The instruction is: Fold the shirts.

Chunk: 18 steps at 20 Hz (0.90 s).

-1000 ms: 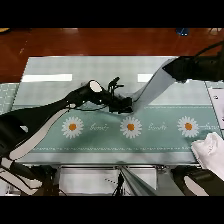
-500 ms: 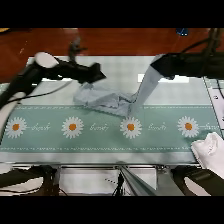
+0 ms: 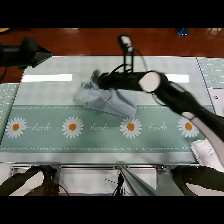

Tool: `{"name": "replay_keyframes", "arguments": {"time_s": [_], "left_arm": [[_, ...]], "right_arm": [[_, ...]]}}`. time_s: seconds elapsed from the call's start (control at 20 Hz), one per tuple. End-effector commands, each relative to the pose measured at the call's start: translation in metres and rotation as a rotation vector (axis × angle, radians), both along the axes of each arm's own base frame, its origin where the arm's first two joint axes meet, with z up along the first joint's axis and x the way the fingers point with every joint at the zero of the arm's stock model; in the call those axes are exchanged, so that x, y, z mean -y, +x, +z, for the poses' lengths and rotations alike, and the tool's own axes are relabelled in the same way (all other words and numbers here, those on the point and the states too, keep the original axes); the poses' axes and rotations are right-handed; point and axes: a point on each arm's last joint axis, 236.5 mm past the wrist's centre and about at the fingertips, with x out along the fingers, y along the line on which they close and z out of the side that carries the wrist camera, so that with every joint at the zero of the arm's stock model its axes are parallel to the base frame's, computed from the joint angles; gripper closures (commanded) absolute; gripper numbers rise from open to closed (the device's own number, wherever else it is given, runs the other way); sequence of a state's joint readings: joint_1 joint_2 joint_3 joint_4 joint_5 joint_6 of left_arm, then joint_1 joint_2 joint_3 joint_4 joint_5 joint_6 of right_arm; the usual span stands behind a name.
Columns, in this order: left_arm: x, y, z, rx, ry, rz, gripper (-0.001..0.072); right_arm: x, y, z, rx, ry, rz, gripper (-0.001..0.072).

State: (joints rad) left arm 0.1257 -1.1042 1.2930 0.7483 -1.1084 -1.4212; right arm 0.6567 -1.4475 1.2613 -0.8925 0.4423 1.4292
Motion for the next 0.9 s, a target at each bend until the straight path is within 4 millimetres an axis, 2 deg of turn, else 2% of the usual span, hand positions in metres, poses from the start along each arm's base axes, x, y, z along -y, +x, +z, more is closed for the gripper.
{"name": "replay_keyframes", "arguments": {"time_s": [0.0, 0.05, 0.15, 0.25, 0.35, 0.45, 0.55, 0.6, 0.65, 0.7, 0.75, 0.85], "left_arm": [[0.003, -0.022, 0.005, -0.008, 0.03, -0.059, 0.0688], [0.006, -0.024, 0.004, -0.01, 0.03, -0.069, 0.0688], [0.006, -0.023, 0.005, 0.007, 0.044, -0.079, 0.0688], [0.0, -0.02, 0.002, 0.014, 0.071, -0.07, 0.0688], [-0.012, -0.018, -0.003, 0.01, 0.102, -0.044, 0.0687], [-0.022, -0.016, -0.004, 0.007, 0.114, -0.022, 0.0687], [-0.028, -0.015, -0.005, 0.006, 0.115, -0.007, 0.0687], [-0.028, -0.015, -0.005, 0.006, 0.116, -0.007, 0.0687], [-0.028, -0.015, -0.005, 0.016, 0.127, -0.017, 0.0687], [-0.028, -0.015, -0.005, 0.023, 0.135, -0.024, 0.0687], [-0.028, -0.015, -0.005, 0.024, 0.137, -0.024, 0.0687], [-0.028, -0.015, -0.005, 0.024, 0.137, -0.025, 0.0687]], "right_arm": [[-0.045, 0.007, -0.034, -0.049, 0.121, -0.104, 0.0212], [-0.042, 0.008, -0.033, -0.055, 0.126, -0.109, 0.0213], [-0.021, 0.013, -0.019, -0.041, 0.091, -0.085, 0.0213], [0.023, 0.016, -0.002, -0.015, -0.014, -0.039, 0.0214], [0.095, 0.018, 0.011, 0.011, -0.187, -0.031, 0.0214], [0.19, 0.021, 0.014, -0.005, -0.401, -0.107, 0.0212], [0.279, 0.008, -0.003, -0.139, -0.579, -0.203, 0.0212], [0.309, -0.004, -0.018, -0.24, -0.609, -0.228, 0.0208], [0.327, -0.017, -0.035, -0.343, -0.586, -0.247, 0.0118], [0.331, -0.027, -0.052, -0.424, -0.518, -0.266, 0.0101], [0.326, -0.035, -0.068, -0.497, -0.422, -0.274, 0.0101], [0.303, -0.045, -0.101, -0.608, -0.226, -0.292, 0.0101]]}}
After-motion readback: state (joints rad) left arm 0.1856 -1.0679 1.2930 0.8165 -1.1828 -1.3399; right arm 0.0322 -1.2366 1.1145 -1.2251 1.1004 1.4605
